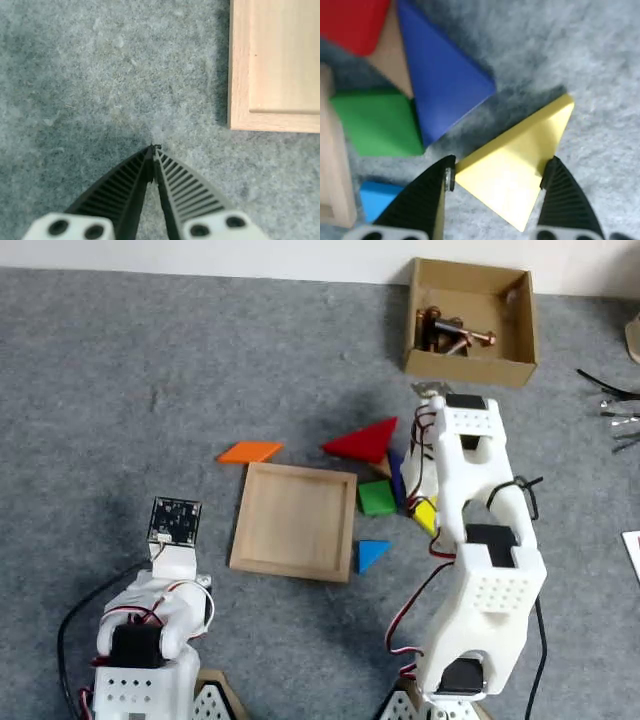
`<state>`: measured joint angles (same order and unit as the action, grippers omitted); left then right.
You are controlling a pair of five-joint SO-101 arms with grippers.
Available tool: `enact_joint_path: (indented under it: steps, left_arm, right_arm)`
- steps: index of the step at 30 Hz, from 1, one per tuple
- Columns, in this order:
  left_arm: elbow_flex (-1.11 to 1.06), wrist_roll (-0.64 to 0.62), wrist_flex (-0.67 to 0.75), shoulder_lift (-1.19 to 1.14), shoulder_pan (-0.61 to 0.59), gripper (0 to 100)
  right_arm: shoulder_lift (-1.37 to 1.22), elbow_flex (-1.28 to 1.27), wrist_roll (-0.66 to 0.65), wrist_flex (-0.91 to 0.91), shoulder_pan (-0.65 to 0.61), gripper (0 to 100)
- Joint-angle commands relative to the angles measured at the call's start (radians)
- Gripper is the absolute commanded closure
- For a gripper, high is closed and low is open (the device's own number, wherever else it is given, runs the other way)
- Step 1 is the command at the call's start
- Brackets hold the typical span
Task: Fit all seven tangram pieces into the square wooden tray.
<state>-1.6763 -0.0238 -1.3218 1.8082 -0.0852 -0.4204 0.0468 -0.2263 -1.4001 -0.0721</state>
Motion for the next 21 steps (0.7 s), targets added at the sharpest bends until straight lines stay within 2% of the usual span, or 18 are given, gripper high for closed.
enact_joint_path:
  steps: [1,4,11,21]
  left_arm:
    - [-0.019,-0.006,-0.005,0.016,-0.013,99]
    - [-0.019,-0.006,-0.005,0.016,-0.013,99]
    - [-0.019,-0.006,-0.005,0.016,-0.013,99]
    - [-0.019,-0.006,-0.005,0.016,-0.013,99]
  right_arm:
    - [0.140,0.036,-0.014,-0.061,-0.047,87.2]
    - [0.188,0.036,-0.028,-0.096,-0.074,87.2]
    - [0.260,0.033,-0.164,-0.140,-0.186,87.2]
    - [0.277,0.028,-0.367,-0.056,-0.420,87.2]
